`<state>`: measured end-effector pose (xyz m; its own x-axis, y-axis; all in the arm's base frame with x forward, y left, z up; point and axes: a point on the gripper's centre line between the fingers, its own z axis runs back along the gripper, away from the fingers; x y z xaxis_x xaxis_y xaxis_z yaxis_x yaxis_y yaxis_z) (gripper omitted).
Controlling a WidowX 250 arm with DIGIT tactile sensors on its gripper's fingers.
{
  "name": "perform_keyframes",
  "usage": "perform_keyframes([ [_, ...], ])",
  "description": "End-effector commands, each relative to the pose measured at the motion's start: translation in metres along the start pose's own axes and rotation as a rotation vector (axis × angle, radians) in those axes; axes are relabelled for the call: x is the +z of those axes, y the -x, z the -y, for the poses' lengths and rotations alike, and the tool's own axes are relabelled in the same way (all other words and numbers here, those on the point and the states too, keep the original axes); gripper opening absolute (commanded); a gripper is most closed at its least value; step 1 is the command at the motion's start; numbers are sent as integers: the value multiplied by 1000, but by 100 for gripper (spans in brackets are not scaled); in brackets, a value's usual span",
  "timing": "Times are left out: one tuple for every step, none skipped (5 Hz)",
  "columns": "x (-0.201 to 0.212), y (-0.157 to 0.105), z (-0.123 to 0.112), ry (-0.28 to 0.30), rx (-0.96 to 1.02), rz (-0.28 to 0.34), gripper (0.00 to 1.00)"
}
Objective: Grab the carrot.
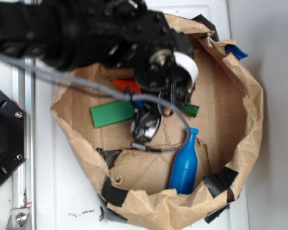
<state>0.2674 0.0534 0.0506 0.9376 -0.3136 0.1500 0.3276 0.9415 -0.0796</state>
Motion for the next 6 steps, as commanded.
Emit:
perform_keyframes([
  [-12,-12,-27,-26,-5,37,100],
  [-16,-14,-30,-20,-5,46,100],
  [-18,-10,-28,-16,4,65,0],
  [-15,-5,-24,-18,-2,75,0],
  [-10,-2,-23,-21,8,78,0],
  [6,1,-21,-29,53,92,0],
])
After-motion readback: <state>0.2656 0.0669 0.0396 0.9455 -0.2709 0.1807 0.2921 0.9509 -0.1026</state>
